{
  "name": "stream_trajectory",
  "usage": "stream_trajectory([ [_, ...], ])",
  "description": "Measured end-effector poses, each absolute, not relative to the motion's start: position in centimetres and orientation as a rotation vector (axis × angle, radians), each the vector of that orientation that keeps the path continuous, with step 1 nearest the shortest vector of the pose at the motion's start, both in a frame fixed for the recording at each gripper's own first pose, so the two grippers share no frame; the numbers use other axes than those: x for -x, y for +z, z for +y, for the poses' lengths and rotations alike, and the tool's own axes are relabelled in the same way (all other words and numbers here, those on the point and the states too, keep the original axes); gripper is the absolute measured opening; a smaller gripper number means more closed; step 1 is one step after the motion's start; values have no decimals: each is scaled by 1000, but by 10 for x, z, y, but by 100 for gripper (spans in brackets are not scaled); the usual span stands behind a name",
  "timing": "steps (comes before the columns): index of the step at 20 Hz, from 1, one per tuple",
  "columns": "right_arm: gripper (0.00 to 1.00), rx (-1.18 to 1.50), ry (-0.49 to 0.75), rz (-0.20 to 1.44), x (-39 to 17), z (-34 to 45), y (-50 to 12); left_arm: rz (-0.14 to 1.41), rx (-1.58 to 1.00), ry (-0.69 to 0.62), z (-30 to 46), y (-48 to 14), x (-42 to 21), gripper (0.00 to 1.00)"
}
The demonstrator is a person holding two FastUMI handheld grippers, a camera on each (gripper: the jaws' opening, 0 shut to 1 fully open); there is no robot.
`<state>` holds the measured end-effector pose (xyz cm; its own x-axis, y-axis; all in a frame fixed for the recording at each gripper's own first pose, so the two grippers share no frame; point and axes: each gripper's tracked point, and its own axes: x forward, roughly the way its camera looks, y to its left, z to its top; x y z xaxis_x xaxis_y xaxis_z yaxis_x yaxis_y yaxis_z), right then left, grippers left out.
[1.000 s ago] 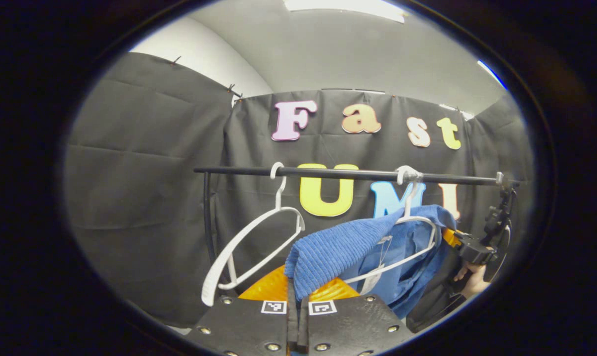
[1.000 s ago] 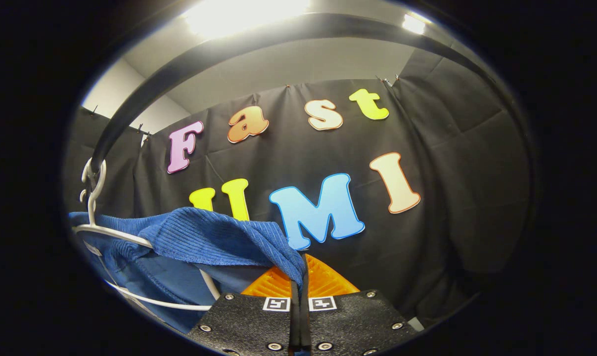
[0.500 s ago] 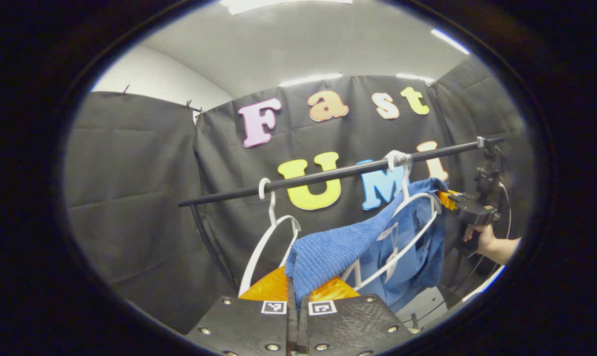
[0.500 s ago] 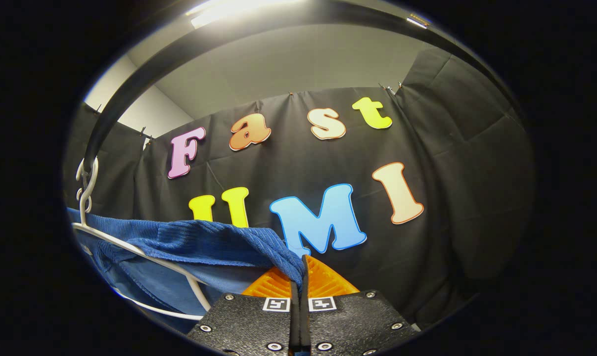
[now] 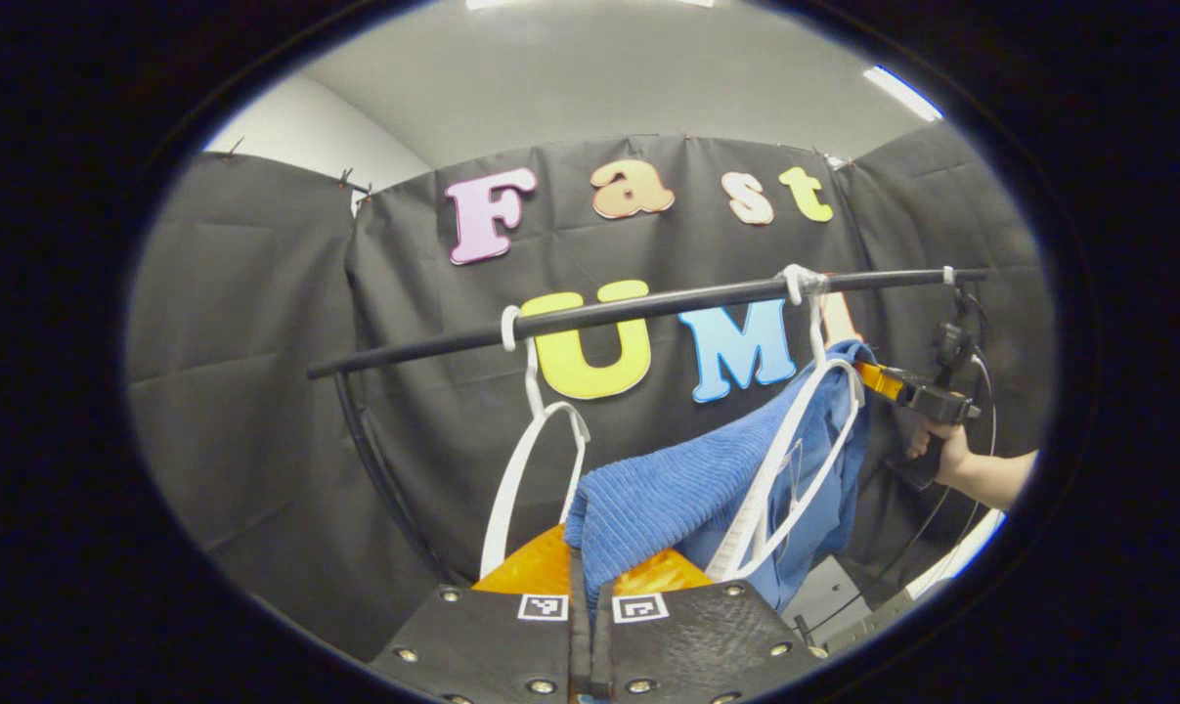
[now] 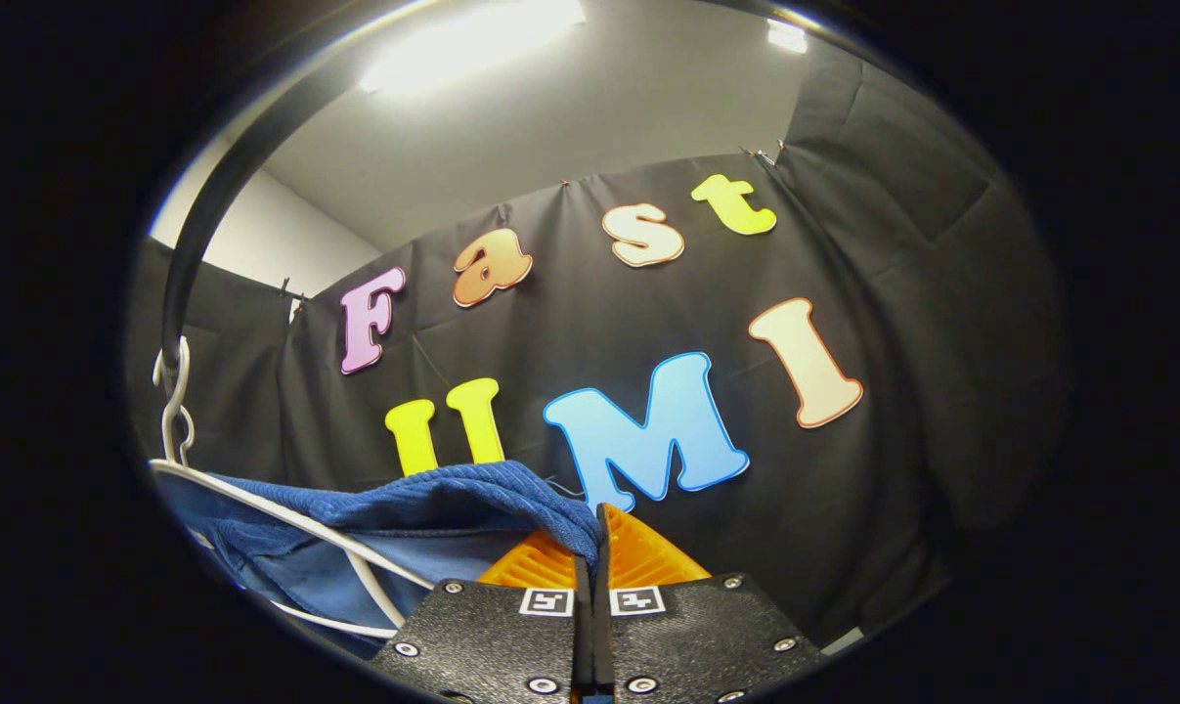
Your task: Grasp the clothes on the hanger with both hands and then place them into the laundry hamper below.
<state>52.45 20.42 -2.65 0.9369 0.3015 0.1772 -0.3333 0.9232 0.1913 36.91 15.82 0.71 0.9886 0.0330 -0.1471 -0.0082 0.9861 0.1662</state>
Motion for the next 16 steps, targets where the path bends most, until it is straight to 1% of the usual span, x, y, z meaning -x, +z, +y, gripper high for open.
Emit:
stream_trajectory([
  [5,0,-121,328,-151,-524,209,-40,165,-52,-16,170,-25,-381,2],
  [8,0,-85,332,-121,-526,210,-51,196,36,-17,172,-51,-385,2],
  [11,0,-53,342,-84,-527,209,-67,217,115,-11,175,-74,-386,2],
  [16,0,-25,351,-42,-514,206,-88,264,138,24,178,-108,-377,2],
])
